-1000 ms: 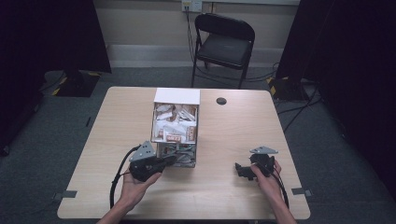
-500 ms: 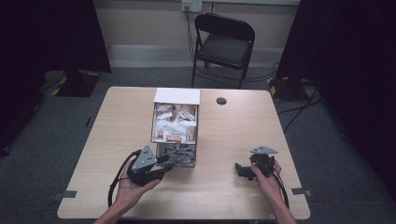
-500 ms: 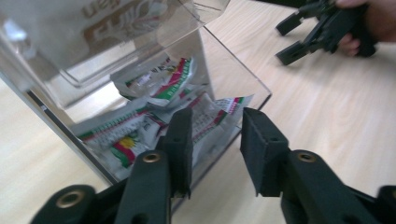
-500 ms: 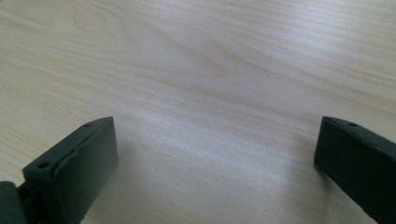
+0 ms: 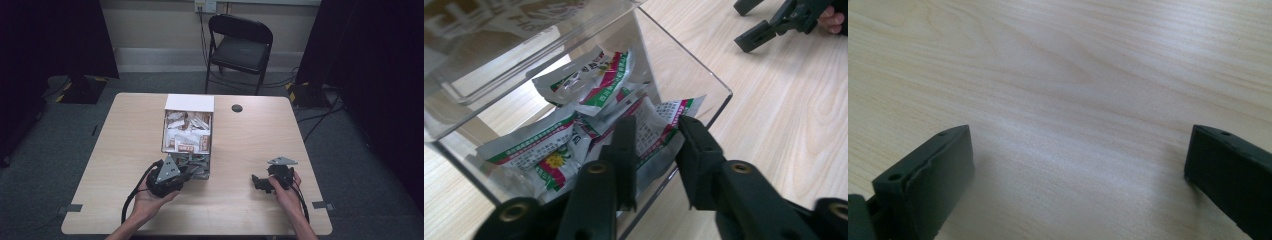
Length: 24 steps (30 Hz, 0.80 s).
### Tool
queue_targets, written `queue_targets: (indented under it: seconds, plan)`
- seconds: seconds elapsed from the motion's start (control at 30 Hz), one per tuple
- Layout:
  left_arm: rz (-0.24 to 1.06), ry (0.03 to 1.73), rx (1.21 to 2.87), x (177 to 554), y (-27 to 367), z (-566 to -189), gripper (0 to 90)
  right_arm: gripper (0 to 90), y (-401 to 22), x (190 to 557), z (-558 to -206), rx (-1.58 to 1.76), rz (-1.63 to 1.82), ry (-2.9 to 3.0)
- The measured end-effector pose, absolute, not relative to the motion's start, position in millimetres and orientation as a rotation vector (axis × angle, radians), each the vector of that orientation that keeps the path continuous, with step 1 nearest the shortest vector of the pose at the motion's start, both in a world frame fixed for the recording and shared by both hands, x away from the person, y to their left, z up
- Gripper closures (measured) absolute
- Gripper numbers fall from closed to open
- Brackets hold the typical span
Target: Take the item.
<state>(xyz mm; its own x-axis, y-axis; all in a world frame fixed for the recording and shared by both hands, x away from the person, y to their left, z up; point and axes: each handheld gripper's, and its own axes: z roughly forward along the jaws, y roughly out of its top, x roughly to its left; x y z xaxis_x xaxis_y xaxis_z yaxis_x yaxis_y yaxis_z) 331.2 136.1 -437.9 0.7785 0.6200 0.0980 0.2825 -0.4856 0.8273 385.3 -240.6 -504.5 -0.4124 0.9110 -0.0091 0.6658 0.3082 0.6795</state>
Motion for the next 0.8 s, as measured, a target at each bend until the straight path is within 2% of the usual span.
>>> queue_targets:
  seconds: [0.03,0.07,0.13,0.27,0.8]
  plan:
    - [0.496,0.662,2.095,330.7,135.5,-437.3,76.3,0.0,-240.6,385.3,-504.5,1.406,0.85,2.188]
    - [0.503,0.659,2.091,330.0,135.2,-436.5,76.3,0.0,-240.6,385.3,-504.5,1.406,0.85,2.188]
    - [0.461,0.662,2.077,331.5,136.4,-436.3,84.1,0.0,-240.6,385.3,-504.5,1.406,0.85,2.188]
    - [0.434,0.674,2.063,332.9,139.0,-435.6,90.0,0.0,-240.6,385.3,-504.5,1.406,0.85,2.188]
    - [0.354,0.681,1.981,329.0,144.4,-430.1,90.0,0.0,-240.6,385.3,-504.5,1.406,0.85,2.188]
